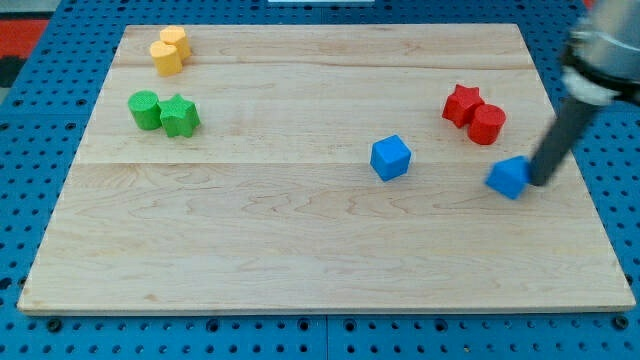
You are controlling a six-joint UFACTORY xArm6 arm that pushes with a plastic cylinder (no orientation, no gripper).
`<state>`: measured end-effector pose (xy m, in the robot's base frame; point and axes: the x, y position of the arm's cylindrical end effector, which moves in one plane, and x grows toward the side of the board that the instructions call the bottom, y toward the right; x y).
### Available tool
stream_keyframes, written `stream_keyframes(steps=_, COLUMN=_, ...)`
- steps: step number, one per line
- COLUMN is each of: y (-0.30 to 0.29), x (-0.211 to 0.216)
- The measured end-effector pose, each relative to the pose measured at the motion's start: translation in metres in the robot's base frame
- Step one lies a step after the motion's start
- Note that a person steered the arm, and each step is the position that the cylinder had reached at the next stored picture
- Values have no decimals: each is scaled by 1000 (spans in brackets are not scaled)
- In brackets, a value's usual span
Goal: Push the blue cube towards the bottom of the board
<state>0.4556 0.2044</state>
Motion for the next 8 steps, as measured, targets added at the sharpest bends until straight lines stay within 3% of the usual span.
stream_keyframes(steps=1, y=-55, x=-66)
stream_keyframes(steps=2, y=-81, x=-79)
stream_keyframes(steps=3, y=-86, x=-48)
stream_keyframes(steps=4, y=-174, x=-12)
stream_keyframes(steps=5, y=-217, x=-11)
stream_keyframes(steps=6, y=-202, x=18)
stream_keyframes(steps=7, y=-224, x=79)
stream_keyframes(steps=8, y=-186, x=91)
